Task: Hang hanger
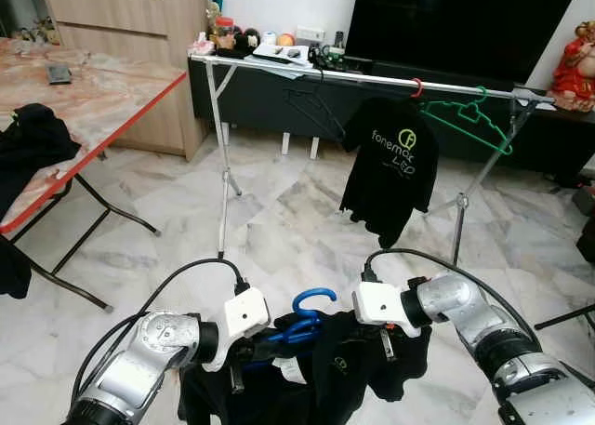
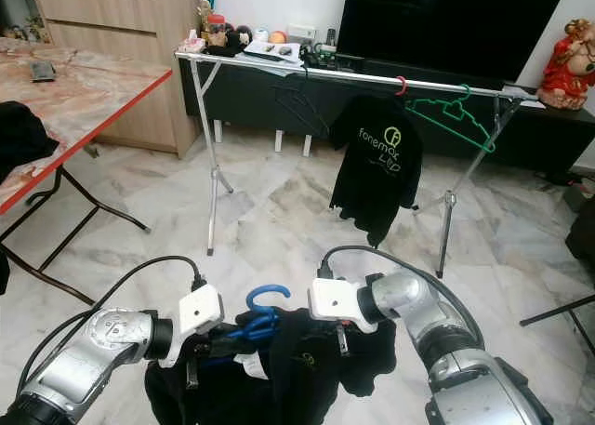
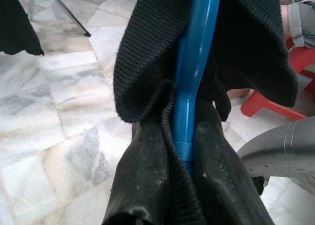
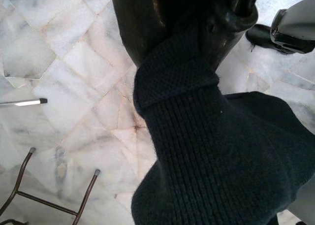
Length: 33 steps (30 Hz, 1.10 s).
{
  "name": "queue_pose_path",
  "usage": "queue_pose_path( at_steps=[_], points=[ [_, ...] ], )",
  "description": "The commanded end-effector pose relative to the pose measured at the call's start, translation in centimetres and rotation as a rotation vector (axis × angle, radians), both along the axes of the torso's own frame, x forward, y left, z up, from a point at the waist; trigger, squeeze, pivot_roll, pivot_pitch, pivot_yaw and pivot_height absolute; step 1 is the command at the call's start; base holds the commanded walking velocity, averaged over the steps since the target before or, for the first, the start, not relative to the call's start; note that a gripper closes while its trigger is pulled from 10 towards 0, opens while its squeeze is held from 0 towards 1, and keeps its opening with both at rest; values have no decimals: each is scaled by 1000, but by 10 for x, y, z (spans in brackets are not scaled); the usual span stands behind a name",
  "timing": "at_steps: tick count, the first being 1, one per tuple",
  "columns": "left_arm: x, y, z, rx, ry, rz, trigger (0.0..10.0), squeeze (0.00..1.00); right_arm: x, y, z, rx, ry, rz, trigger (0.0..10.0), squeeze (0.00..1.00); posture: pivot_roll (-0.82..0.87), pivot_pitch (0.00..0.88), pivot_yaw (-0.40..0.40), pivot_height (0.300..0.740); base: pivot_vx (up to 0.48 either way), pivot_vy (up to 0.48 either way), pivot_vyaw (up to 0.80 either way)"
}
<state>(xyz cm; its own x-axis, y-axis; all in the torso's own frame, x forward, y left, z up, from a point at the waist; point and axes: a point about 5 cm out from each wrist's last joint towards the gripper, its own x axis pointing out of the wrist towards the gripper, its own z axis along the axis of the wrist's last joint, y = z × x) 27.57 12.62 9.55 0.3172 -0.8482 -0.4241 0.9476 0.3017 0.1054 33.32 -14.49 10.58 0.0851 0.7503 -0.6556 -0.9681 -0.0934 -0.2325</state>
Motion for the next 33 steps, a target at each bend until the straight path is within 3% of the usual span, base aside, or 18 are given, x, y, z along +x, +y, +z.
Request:
queue_pose_path(
  at_steps=[1,6,7,8,9,12,13,14,26,33],
  points=[
    [2,-6,3,-9,-16,-2,0,0,8,7,14,50,-60,-3,0,0,92,0,-118,740,0,0,0],
    [4,-6,3,-9,-21,3,0,0,7,4,13,36,-49,-10,0,0,89,0,-117,740,0,0,0],
    [4,-6,3,-8,-24,5,0,0,7,4,12,33,-48,-10,3843,0,90,0,-117,740,0,0,0],
    [5,-6,4,-7,-26,6,0,0,7,4,12,32,-48,-10,3843,0,90,0,-117,740,0,0,0],
    [5,-6,4,-7,-27,8,0,0,7,3,12,26,-46,-14,10000,0,90,0,-117,740,0,0,0],
    [5,-6,4,-7,-29,8,0,0,7,2,10,18,-24,-19,10000,0,90,0,-116,740,0,0,0],
    [5,-6,4,-4,-29,7,0,0,7,2,11,22,-16,-18,10000,922,89,0,-116,740,0,0,0],
    [4,-5,3,1,-30,8,0,0,7,2,11,27,-10,-18,10000,1000,89,0,-115,740,0,0,0],
    [12,10,-9,135,-68,94,0,0,9,-1,17,8,-19,1,10000,1000,83,0,-114,740,0,0,0],
    [18,16,-10,138,-96,171,0,0,8,-4,18,-24,-15,22,10000,1000,79,0,-113,740,0,0,0]
  ],
)
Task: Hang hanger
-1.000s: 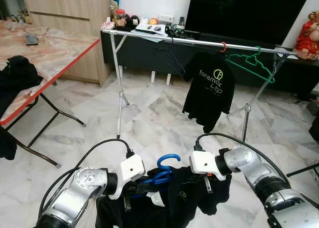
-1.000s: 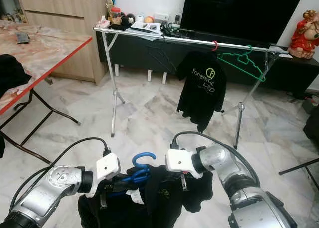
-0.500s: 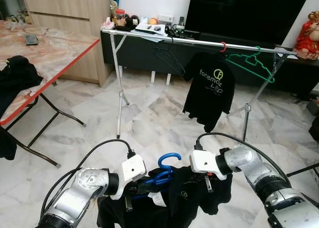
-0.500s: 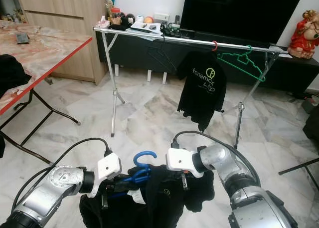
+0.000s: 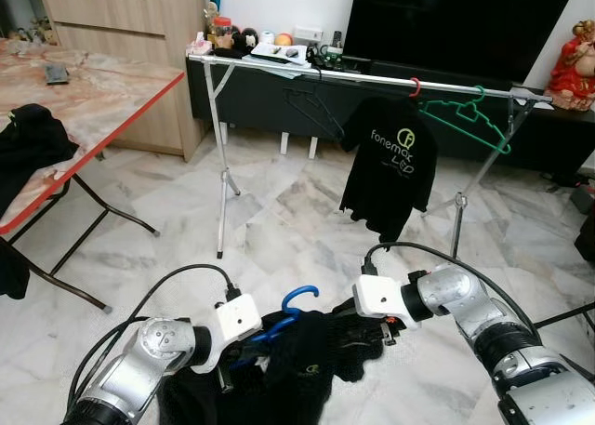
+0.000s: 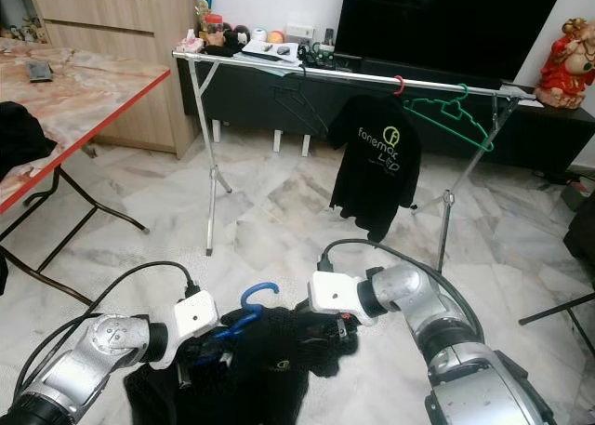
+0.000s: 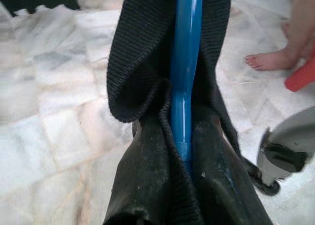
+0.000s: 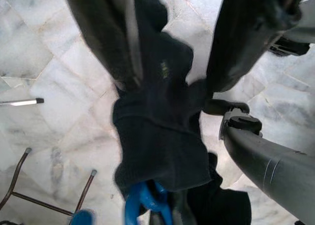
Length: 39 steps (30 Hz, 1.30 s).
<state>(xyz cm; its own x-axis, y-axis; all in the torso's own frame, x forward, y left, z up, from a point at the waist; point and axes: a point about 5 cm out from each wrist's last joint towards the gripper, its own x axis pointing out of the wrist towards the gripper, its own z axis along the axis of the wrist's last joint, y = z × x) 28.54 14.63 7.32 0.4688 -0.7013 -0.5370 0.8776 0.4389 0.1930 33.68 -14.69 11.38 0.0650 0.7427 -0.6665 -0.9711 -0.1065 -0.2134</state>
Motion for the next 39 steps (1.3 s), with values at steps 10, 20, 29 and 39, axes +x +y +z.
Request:
queue_pose_path(
  at_steps=[10,20,29,39],
  points=[
    [18,19,7,-29,-148,243,0,0,24,-33,36,109,-247,-298,10000,0,59,0,-100,740,0,0,0],
    [23,55,3,-57,-293,633,9176,0,10,-92,-15,458,-253,-1165,10000,0,28,0,-78,740,0,0,0],
    [6,65,-9,-166,-307,775,10000,0,-72,-115,-122,346,40,-1777,10000,0,0,0,-55,740,0,0,0],
    [-23,73,-32,-210,-278,908,10000,0,-160,-83,-193,88,335,-2001,10000,0,34,0,-67,740,0,0,0]
  ],
)
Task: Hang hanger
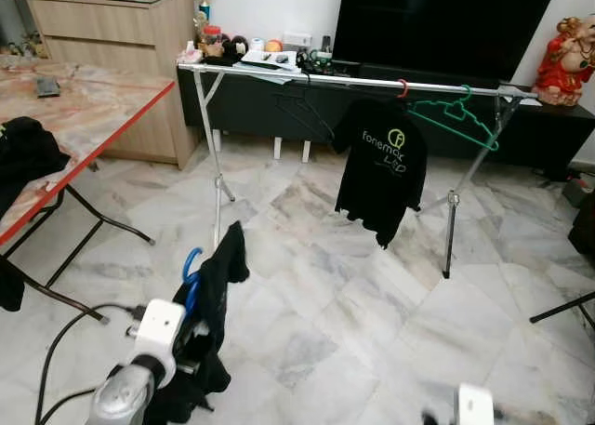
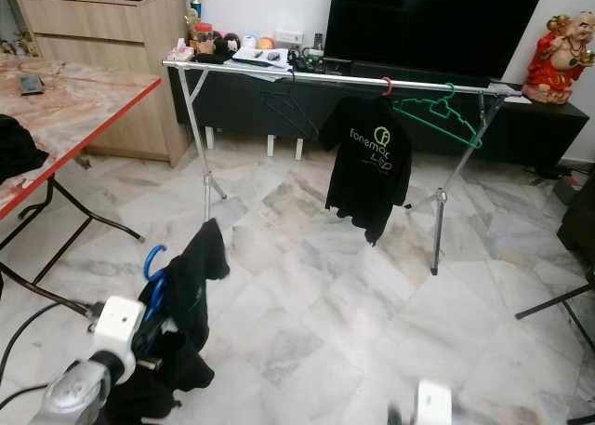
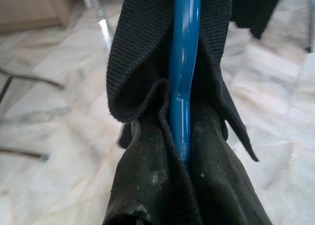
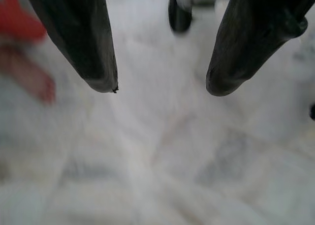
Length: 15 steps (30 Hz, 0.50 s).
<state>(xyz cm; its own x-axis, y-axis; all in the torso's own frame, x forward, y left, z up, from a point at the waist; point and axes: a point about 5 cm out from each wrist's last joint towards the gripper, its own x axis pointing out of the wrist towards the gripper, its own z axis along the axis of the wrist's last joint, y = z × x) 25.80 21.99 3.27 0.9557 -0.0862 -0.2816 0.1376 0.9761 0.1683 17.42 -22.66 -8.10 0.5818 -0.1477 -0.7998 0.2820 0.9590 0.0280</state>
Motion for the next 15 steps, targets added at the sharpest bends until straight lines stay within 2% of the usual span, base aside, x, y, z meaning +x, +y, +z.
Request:
queue_pose_path(
  at_steps=[1,6,15],
  points=[
    [3,-1,6,-2,-54,29,10000,0,-3,1,-2,-15,33,-24,10000,0,28,0,-65,740,0,0,0],
    [-5,3,3,-13,-48,38,10000,0,0,9,-3,16,21,-6,10000,0,3,0,-40,740,0,0,0],
    [-14,4,2,5,-42,7,10000,0,1,13,-3,19,23,-4,10000,0,7,0,-30,740,0,0,0]
  ],
)
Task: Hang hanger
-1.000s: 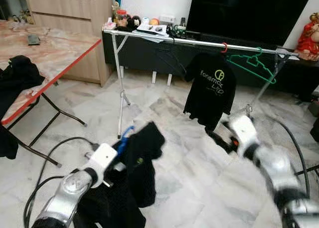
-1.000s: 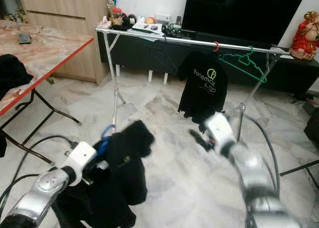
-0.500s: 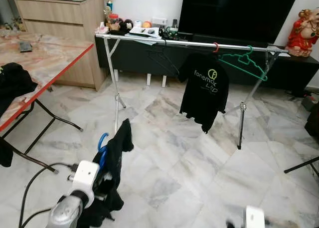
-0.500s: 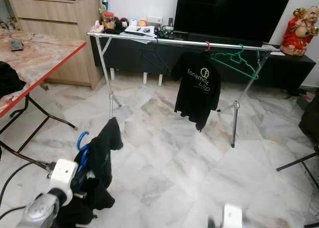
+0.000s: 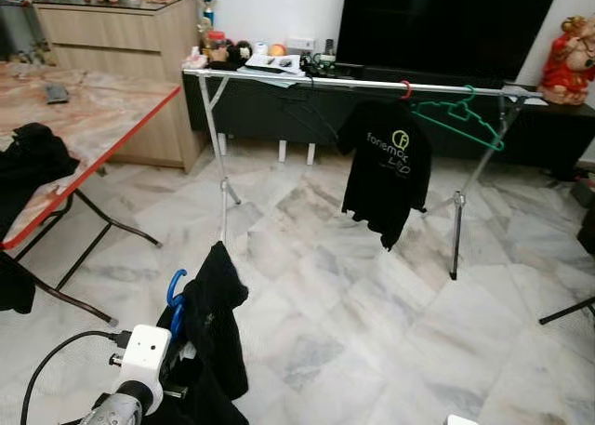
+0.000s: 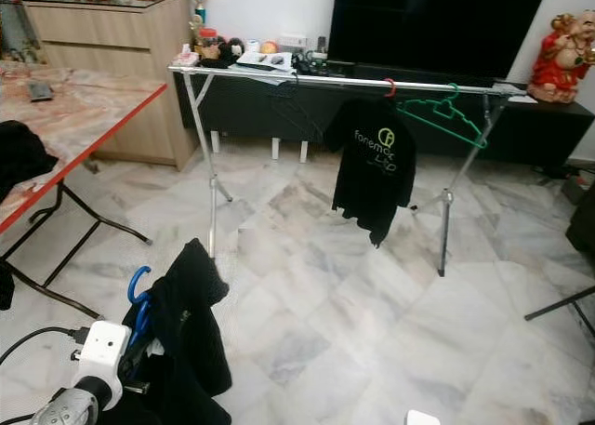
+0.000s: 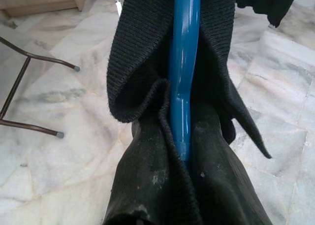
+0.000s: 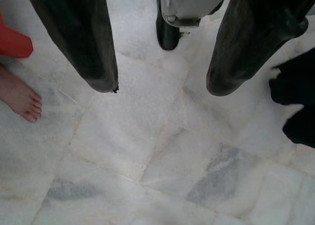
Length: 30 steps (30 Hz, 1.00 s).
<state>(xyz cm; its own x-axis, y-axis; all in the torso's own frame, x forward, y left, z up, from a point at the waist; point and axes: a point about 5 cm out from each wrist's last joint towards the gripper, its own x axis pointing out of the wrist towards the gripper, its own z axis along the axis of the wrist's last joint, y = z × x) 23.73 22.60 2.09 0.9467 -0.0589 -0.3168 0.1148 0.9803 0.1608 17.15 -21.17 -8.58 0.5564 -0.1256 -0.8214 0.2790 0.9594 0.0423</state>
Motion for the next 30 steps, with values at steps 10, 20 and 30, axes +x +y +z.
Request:
queue_pose_path(
  at_steps=[10,20,30],
  points=[
    [1,-4,9,8,-60,-33,10000,0,2,1,0,-8,17,18,10000,0,11,0,-26,740,260,0,0],
    [3,2,10,13,-59,-17,10000,0,2,4,0,-1,8,17,10000,0,18,0,-22,740,323,0,0],
    [10,0,15,12,-79,-7,10000,0,3,3,1,-2,7,12,10000,0,19,0,-27,740,329,0,0]
  ],
)
